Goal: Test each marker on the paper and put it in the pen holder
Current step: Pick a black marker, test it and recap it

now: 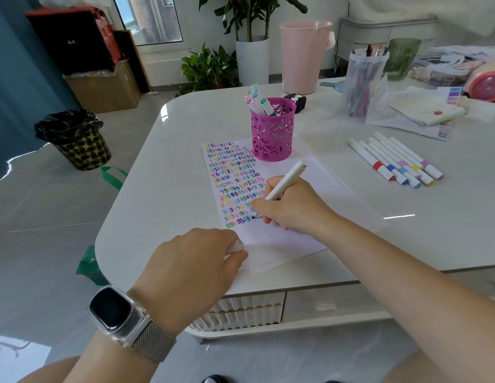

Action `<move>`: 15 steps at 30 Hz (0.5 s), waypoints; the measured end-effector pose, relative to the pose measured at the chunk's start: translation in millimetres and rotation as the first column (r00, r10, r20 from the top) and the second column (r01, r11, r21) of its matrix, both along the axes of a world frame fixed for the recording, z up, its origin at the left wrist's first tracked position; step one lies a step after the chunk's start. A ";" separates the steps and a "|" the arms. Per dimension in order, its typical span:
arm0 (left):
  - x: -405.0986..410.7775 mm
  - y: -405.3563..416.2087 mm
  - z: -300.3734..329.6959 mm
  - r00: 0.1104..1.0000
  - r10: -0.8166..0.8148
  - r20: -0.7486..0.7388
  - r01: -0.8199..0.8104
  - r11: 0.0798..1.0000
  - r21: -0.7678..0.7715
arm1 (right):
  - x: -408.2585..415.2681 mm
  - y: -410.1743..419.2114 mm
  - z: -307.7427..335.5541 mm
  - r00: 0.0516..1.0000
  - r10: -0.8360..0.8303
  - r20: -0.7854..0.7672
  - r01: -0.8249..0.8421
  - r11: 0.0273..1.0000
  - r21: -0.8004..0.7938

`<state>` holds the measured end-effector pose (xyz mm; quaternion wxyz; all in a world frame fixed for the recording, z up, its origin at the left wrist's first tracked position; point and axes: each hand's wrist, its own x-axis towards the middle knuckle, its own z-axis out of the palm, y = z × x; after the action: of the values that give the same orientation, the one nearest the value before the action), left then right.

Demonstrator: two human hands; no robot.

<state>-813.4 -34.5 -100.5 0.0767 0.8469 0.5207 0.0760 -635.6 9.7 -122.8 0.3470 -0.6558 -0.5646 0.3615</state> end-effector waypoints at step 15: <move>-1.4 17.6 1.4 0.998 0.061 -0.006 -0.060 0.998 0.030 | 17.6 -2.0 34.1 0.673 -0.330 -0.662 0.406 0.913 -0.042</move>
<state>-814.8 -16.9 -99.1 0.0599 0.8320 0.5452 0.0830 -617.9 7.7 -88.7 0.6234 -0.5669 -0.2814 0.4592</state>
